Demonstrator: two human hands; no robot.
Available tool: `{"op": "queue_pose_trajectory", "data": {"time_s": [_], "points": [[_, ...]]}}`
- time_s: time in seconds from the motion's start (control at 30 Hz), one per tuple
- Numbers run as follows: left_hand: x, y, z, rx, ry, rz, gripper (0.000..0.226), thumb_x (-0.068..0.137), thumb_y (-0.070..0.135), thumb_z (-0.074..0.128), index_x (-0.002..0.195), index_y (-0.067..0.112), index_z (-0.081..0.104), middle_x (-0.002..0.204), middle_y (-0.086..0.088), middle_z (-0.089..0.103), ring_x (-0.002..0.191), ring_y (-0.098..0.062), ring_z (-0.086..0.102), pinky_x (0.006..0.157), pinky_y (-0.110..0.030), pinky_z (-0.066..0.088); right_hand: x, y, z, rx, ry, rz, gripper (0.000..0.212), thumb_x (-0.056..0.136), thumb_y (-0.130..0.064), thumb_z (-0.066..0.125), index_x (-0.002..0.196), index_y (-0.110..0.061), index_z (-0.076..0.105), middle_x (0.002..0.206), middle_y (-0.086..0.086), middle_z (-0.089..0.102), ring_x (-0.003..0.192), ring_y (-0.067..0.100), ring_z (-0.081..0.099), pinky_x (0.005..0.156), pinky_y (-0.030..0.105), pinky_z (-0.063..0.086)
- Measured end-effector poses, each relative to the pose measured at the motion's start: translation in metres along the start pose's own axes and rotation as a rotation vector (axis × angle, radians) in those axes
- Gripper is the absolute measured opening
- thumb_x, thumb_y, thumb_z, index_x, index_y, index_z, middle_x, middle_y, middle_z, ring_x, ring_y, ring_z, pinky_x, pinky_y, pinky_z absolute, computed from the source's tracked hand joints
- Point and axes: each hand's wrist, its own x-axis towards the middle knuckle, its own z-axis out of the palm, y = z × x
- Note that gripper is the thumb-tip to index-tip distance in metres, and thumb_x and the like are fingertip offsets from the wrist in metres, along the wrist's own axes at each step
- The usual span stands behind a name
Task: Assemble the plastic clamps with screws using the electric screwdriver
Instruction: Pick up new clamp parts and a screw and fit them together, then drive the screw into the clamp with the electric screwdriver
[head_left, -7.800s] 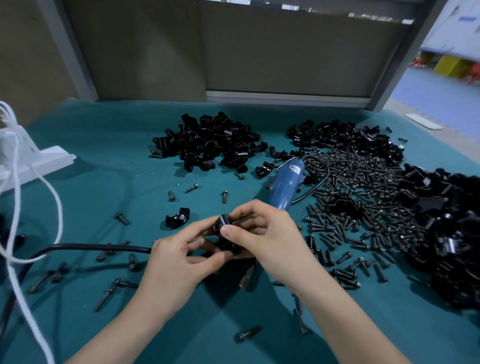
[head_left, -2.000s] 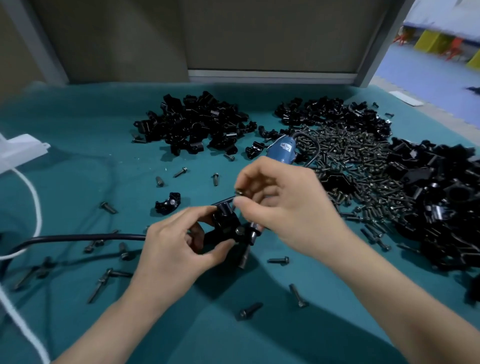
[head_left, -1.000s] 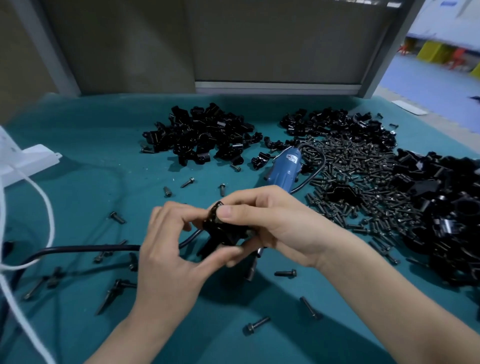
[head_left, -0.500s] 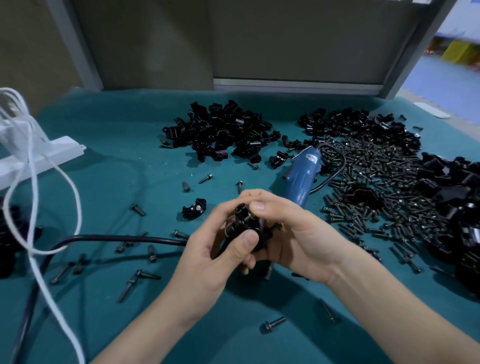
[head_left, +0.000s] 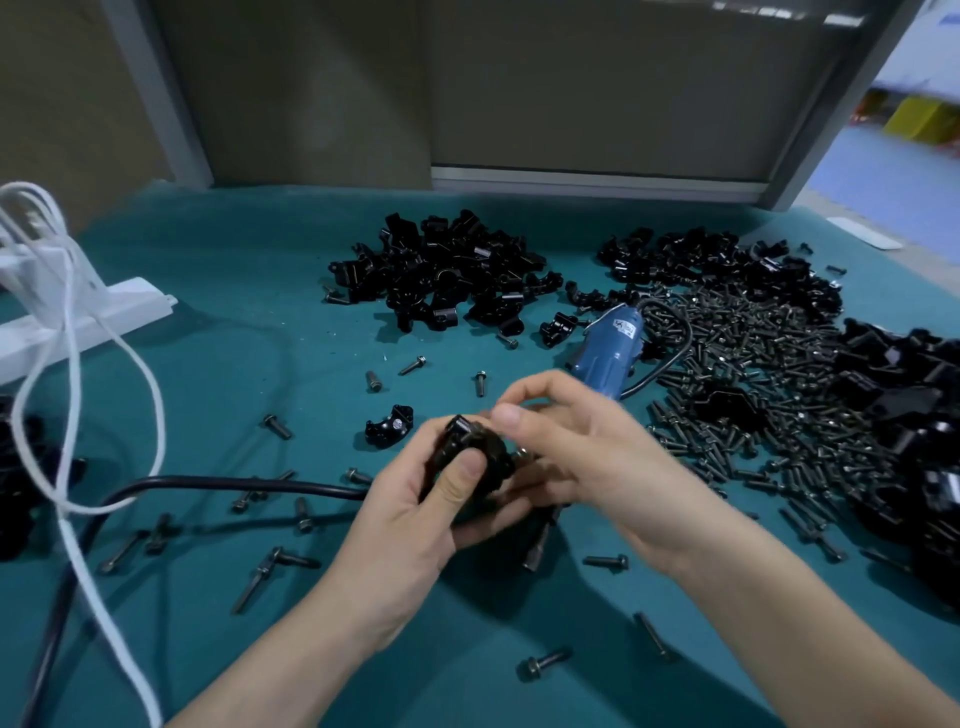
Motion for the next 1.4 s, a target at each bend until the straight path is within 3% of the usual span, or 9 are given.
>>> {"op": "queue_pose_trajectory", "data": {"time_s": [0.17, 0.3, 0.47, 0.57, 0.8, 0.93, 1.03, 1.2, 1.4], "points": [[0.004, 0.001, -0.007, 0.036, 0.103, 0.033, 0.033, 0.077, 0.030, 0.061, 0.102, 0.009, 0.062, 0.102, -0.013, 0.071, 0.100, -0.030, 0.070, 0.069, -0.025, 0.058, 0.010, -0.024, -0.055, -0.597, 0.491, -0.094, 0.040, 0.080, -0.055, 0.065, 0.092, -0.017, 0.060, 0.078, 0.006, 0.071, 0.054, 0.017, 0.069, 0.052, 0.030, 0.057], [0.002, 0.001, -0.006, 0.078, 0.120, 0.011, 0.038, 0.074, 0.034, 0.061, 0.104, 0.009, 0.062, 0.095, -0.008, 0.073, 0.085, -0.026, 0.072, 0.057, -0.026, 0.058, 0.035, -0.005, -0.067, -0.901, 0.467, 0.202, 0.045, 0.076, -0.063, 0.067, 0.077, -0.019, 0.057, 0.059, 0.004, 0.067, 0.041, 0.011, 0.064, 0.037, 0.018, 0.045], [0.000, 0.003, -0.006, 0.132, 0.153, -0.008, 0.046, 0.071, 0.038, 0.064, 0.104, 0.007, 0.062, 0.093, -0.009, 0.070, 0.066, -0.016, 0.063, 0.037, -0.023, 0.044, 0.052, 0.015, -0.069, -0.671, 0.591, 0.197, 0.041, 0.073, -0.045, 0.078, 0.075, -0.008, 0.061, 0.054, 0.002, 0.058, 0.027, 0.009, 0.048, 0.030, 0.013, 0.030], [-0.001, 0.004, -0.008, 0.120, 0.161, -0.020, 0.042, 0.075, 0.034, 0.062, 0.104, 0.004, 0.059, 0.091, -0.010, 0.068, 0.063, -0.013, 0.060, 0.035, -0.020, 0.037, 0.057, 0.017, -0.069, -0.256, 0.610, 0.151, 0.033, 0.074, -0.036, 0.074, 0.082, -0.007, 0.061, 0.056, 0.001, 0.055, 0.040, 0.012, 0.048, 0.041, 0.017, 0.036], [0.000, 0.005, -0.009, 0.114, 0.141, -0.017, 0.020, 0.078, 0.027, 0.063, 0.095, 0.016, 0.064, 0.090, -0.008, 0.066, 0.068, -0.018, 0.061, 0.040, -0.024, 0.042, 0.071, -0.028, -0.080, 0.699, 0.177, -0.036, 0.038, 0.081, -0.040, 0.057, 0.094, -0.005, 0.054, 0.059, 0.000, 0.046, 0.045, 0.011, 0.039, 0.040, 0.020, 0.036], [0.001, 0.004, -0.012, 0.206, 0.192, 0.014, 0.018, 0.084, 0.026, 0.064, 0.102, 0.027, 0.065, 0.086, -0.002, 0.064, 0.070, -0.019, 0.061, 0.041, -0.025, 0.041, 0.082, -0.057, -0.055, 1.169, 0.226, -0.173, 0.034, 0.078, -0.015, 0.066, 0.105, -0.001, 0.052, 0.098, 0.018, 0.066, 0.083, 0.029, 0.070, 0.062, 0.037, 0.060], [0.002, 0.007, -0.016, 0.240, 0.238, 0.025, 0.019, 0.081, 0.026, 0.067, 0.099, 0.029, 0.064, 0.081, 0.002, 0.064, 0.069, -0.017, 0.061, 0.038, -0.023, 0.040, 0.087, -0.052, -0.045, 1.139, 0.254, -0.216, 0.040, 0.076, -0.006, 0.069, 0.112, -0.004, 0.051, 0.109, 0.020, 0.070, 0.092, 0.032, 0.072, 0.077, 0.038, 0.060], [0.005, 0.007, -0.020, 0.253, 0.244, 0.024, 0.026, 0.069, 0.028, 0.075, 0.091, 0.026, 0.061, 0.077, 0.003, 0.066, 0.065, -0.013, 0.061, 0.036, -0.021, 0.039, 0.087, -0.043, -0.055, 0.981, 0.228, -0.271, 0.049, 0.090, -0.045, 0.060, 0.126, -0.013, 0.054, 0.115, 0.002, 0.071, 0.100, 0.024, 0.070, 0.076, 0.034, 0.059], [0.004, 0.007, -0.019, 0.387, 0.235, 0.000, 0.021, 0.075, 0.033, 0.078, 0.092, 0.031, 0.066, 0.068, 0.001, 0.062, 0.063, -0.015, 0.057, 0.039, -0.023, 0.042, 0.085, -0.055, -0.042, 0.830, 0.219, -0.361, 0.037, 0.081, -0.037, 0.068, 0.104, -0.012, 0.054, 0.084, 0.001, 0.070, 0.078, 0.020, 0.072, 0.062, 0.030, 0.058]]}}
